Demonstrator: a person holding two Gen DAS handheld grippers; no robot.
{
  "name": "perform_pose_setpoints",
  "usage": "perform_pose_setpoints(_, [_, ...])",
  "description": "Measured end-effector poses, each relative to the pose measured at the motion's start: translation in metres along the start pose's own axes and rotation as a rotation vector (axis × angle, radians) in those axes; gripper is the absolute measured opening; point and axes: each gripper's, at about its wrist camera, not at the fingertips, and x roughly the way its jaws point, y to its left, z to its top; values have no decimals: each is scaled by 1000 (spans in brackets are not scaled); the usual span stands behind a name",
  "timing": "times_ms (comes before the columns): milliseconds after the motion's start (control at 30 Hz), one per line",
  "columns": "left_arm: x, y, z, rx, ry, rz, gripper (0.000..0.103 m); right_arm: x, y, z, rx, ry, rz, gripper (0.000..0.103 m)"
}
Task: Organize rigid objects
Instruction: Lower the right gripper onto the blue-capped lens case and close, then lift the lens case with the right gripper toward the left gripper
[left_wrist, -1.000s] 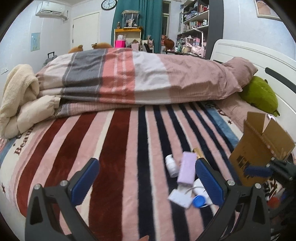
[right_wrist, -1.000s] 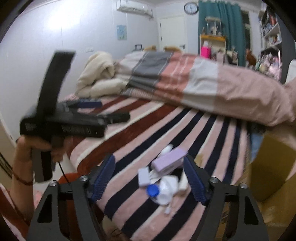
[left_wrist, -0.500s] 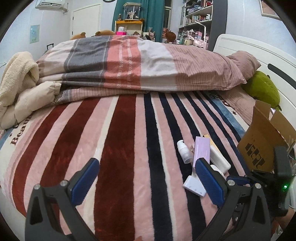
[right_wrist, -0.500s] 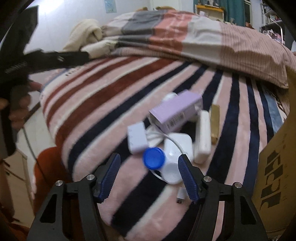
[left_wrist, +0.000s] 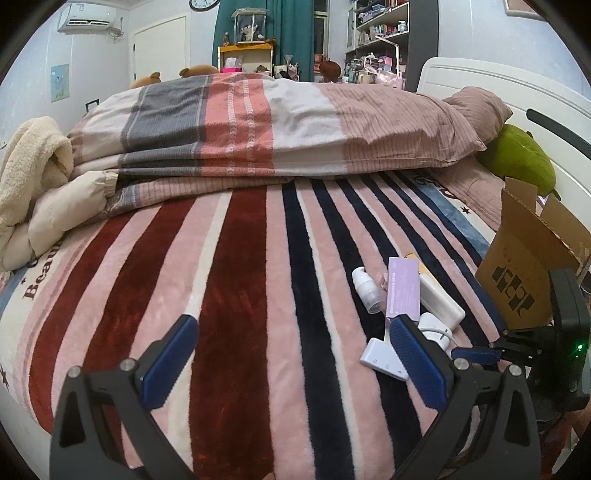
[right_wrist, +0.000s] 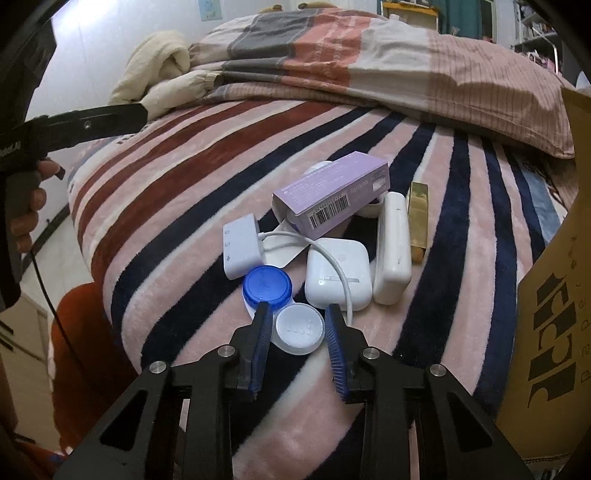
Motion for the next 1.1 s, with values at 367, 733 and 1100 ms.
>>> perform_pose_setpoints(367, [-5,2,-11,23,49,-106,103,13,10,0,-88,54,85,32])
perform_pose_setpoints(733, [-6,-38,24,71,140,-518,95,-52,30,27,-162,-147,85,28])
perform_pose_setpoints(1100, [-16,-135,97,212,115,-717,37,-139,0,56,-190,-364,-33,28])
